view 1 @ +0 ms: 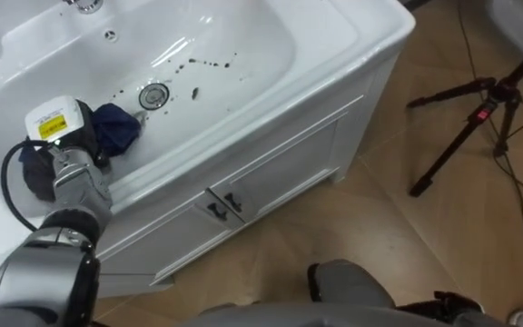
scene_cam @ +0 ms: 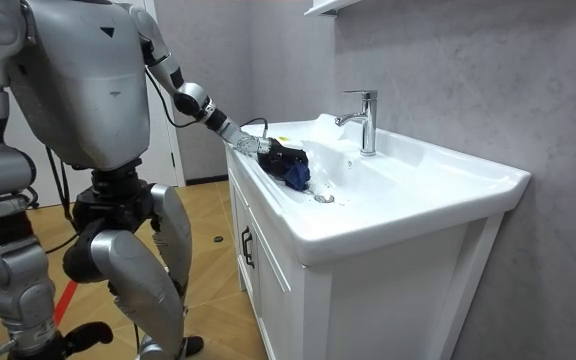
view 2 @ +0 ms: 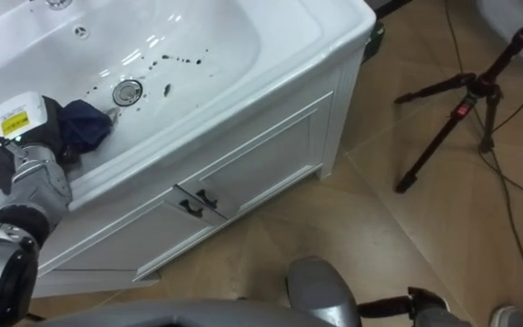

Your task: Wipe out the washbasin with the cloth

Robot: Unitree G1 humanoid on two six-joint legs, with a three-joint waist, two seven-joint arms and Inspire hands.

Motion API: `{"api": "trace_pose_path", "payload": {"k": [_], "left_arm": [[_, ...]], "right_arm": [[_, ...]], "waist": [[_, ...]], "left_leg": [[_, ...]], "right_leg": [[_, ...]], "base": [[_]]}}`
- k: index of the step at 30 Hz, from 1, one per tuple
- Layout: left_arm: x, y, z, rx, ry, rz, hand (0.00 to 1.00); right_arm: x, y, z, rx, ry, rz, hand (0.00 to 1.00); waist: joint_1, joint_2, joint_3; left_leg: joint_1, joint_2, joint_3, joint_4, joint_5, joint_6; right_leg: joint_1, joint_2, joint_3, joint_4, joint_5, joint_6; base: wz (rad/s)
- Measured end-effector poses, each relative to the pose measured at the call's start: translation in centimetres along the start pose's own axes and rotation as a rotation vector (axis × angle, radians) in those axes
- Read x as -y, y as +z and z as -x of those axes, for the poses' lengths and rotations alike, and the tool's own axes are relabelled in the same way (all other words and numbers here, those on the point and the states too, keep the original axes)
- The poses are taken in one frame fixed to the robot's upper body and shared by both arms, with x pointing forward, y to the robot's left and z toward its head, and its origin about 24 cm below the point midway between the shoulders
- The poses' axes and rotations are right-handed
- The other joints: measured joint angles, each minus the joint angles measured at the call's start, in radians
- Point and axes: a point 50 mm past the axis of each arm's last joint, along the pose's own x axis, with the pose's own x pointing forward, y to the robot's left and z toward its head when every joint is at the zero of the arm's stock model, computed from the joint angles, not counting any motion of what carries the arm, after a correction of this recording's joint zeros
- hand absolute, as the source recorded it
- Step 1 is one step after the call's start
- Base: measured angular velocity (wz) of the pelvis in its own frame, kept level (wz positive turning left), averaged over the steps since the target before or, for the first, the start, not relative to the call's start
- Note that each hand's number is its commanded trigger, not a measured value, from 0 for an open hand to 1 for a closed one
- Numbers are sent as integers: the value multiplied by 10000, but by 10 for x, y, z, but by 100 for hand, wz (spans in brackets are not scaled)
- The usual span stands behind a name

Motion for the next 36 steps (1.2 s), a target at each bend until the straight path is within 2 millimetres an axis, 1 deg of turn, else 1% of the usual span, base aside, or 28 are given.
{"api": "trace_pose_path", "payload": {"k": [1, 2, 5, 9, 10, 12, 14, 16, 17, 18, 20, 22, 24, 27, 29, 30, 31, 32, 33, 34, 35, 36], "left_arm": [[0, -1, 0, -41, 6, 6, 100], [-1, -1, -1, -68, 31, 2, 100], [-3, -1, -3, -136, -11, -97, 100], [-5, 3, -5, -86, 19, -329, 100], [-5, 3, -5, -87, 31, -395, 100], [-5, 3, -5, -211, 24, -198, 100], [-5, 3, -5, -426, 31, 237, 100], [-7, 8, -7, -807, -68, 1326, 100], [-8, 9, -7, -856, -83, 1540, 100], [-9, 15, -8, -854, -123, 1984, 100], [-12, 23, -9, -741, -147, 2530, 100], [-13, 30, -10, -509, -244, 2672, 100], [-13, 33, -11, -420, -304, 2676, 100], [-15, 37, -12, -144, -321, 2207, 100], [-19, 42, -13, 216, -248, 1616, 100], [-23, 47, -15, 522, -208, 1118, 100], [-28, 51, -17, 866, -98, 456, 100], [-30, 53, -18, 1004, -30, 173, 100], [-33, 58, -19, 1271, 89, -301, 100], [-35, 63, -19, 1563, 195, -735, 100], [-35, 65, -19, 1797, 305, -1194, 100], [-35, 66, -18, 1851, 338, -1364, 100]], "right_arm": [[0, -1, 0, -85, -11, 4, 0], [0, 1, 0, -112, -21, 42, 0], [-1, 6, 0, -20, -19, 122, 0], [-3, 13, 0, 157, -59, 260, 0], [-3, 12, -1, 69, -103, 301, 0], [-4, 16, -1, 138, -158, 180, 0], [-5, 18, -1, 179, -168, 31, 0], [-7, 23, 0, 322, -134, 0, 0], [-7, 25, 0, 365, -144, 23, 0], [-7, 28, 0, 438, -175, -49, 0], [-8, 30, 0, 561, -126, -253, 0], [-8, 31, 0, 679, -131, -204, 0], [-9, 36, 0, 795, -93, -171, 0], [-10, 36, 0, 740, -1, -166, 0], [-9, 34, 0, 700, -15, -99, 0], [-10, 34, 0, 695, -13, -66, 0], [-10, 35, 0, 694, 8, -61, 0], [-10, 36, 0, 721, 46, -65, 0], [-9, 37, 0, 754, 133, -63, 0], [-9, 36, 0, 722, 210, -62, 0], [-9, 35, 0, 681, 297, -109, 0], [-9, 34, 0, 656, 339, -134, 0]], "waist": [[1, -17, -6], [6, -56, 1], [-11, -85, 17], [-57, -119, 41], [-74, -128, 47], [-125, -150, 61], [-218, -185, 84], [-230, -235, 116], [-231, -241, 119], [-238, -258, 110], [-249, -293, 121], [-398, -295, 121], [-587, -302, 126], [-819, -296, 129], [-901, -260, 159], [-944, -218, 179], [-1016, -125, 152], [-1079, -82, 165], [-1142, -15, 237], [-1229, -2, 286], [-1313, 59, 265], [-1367, 83, 261]], "left_leg": [[-7, -3, 38, 0, 0, 0], [-17, -15, 98, 4, 0, 1], [-53, -6, 139, 29, 0, 1], [-161, 6, 147, 152, 0, 2], [-160, 3, 147, 153, 1, 4], [-158, -4, 151, 167, 2, 5], [-166, -17, 151, 168, 11, 22], [-188, -24, 232, 163, 21, 39], [-208, -27, 243, 164, 20, 42], [-267, -39, 268, 165, 23, 49], [-328, -43, 367, 166, 53, 96], [-333, -59, 364, 171, 58, 105], [-324, -66, 365, 172, 63, 112], [-308, -60, 376, 185, 63, 112], [-335, -49, 377, 190, 61, 112], [-388, -37, 393, 189, 49, 124], [-498, -39, 397, 179, 34, 144], [-528, -43, 396, 167, 36, 145], [-524, -44, 401, 151, 32, 149], [-514, -39, 408, 131, 30, 150], [-487, -32, 409, 90, 29, 147], [-478, -29, 408, 73, 30, 146]], "right_leg": [[-51, 2, 31, 25, 0, 0], [-96, -2, 78, 105, -7, 4], [-138, 7, 135, 119, 19, 15], [-186, 6, 127, 92, 51, 74], [-190, 5, 109, 88, 62, 88], [-224, 5, 79, 91, 71, 98], [-231, -3, 103, 106, 61, 114], [-282, 12, 161, 115, 60, 189], [-305, 11, 166, 114, 69, 202], [-387, 7, 174, 127, 91, 221], [-414, -3, 185, 129, 132, 217], [-399, -29, 177, 120, 139, 221], [-394, -40, 174, 144, 143, 207], [-413, 8, 269, 132, 143, 215], [-433, 14, 259, 125, 147, 222], [-490, 27, 257, 115, 156, 247], [-569, 25, 247, 117, 181, 265], [-577, 16, 229, 119, 201, 255], [-571, -5, 180, 114, 269, 163], [-568, -3, 168, 116, 285, 142], [-562, 6, 164, 114, 286, 127], [-552, 9, 157, 109, 279, 117]], "base": [[-10], [-11], [-5], [0], [0], [2], [2], [-6], [-9], [-6], [-2], [2], [2], [-1], [0], [0], [0], [0], [0], [0], [0], [0]]}}
